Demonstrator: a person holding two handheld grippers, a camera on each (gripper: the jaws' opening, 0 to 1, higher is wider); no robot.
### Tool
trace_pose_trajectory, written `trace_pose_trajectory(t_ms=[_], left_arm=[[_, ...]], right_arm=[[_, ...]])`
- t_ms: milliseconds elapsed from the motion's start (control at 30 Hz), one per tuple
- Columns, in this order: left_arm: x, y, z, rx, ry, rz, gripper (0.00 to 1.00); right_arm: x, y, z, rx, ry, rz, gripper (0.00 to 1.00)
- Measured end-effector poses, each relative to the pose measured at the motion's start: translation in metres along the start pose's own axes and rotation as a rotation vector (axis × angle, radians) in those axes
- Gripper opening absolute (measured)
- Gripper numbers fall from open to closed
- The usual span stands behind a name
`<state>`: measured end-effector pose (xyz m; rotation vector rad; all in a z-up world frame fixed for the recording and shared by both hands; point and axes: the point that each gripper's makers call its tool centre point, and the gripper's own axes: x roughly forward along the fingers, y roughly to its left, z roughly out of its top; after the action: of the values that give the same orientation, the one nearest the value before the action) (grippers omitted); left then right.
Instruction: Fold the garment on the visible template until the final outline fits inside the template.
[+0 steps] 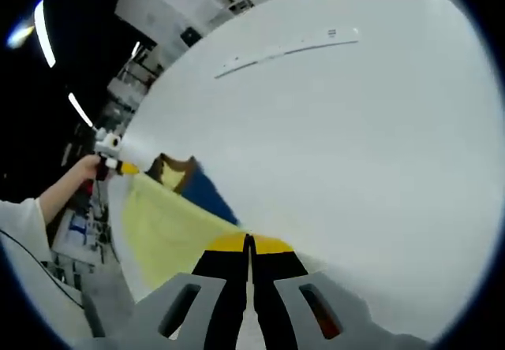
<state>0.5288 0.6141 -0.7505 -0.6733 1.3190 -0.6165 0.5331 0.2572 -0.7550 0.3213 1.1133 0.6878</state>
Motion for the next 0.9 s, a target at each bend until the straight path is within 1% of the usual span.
trace_pose_trajectory(t_ms=[167,333,533,667,800,900], left_arm=[[0.001,0.001,0.001,-0.003,0.003,0.003,0.00],[-0.001,-0.002,0.003,0.006,0.000,-0.006,0.00],[0.001,-0.002,0.008,-0.005,-0.022,-0.005,0.00],[0.003,-0.003,0.011,0.004,-0.040,-0.004,0.00],[0.007,0.000,0.014,-0.030,-0.082,-0.010,0.00],[0.008,0.002,0.013,-0.043,-0.086,-0.010,0.00]], right_arm=[[0.000,0.000,0.000,0.002,-0.001,-0.001,0.01],[-0.009,0.006,-0.002,0.000,-0.016,0.005,0.01],[-0.009,0.006,-0.015,0.027,-0.005,0.016,0.01],[-0.010,0.005,-0.018,0.033,-0.010,0.016,0.01],[-0.006,-0.002,-0.019,0.054,-0.014,0.013,0.01],[-0.005,-0.002,-0.020,0.060,-0.014,0.011,0.01]])
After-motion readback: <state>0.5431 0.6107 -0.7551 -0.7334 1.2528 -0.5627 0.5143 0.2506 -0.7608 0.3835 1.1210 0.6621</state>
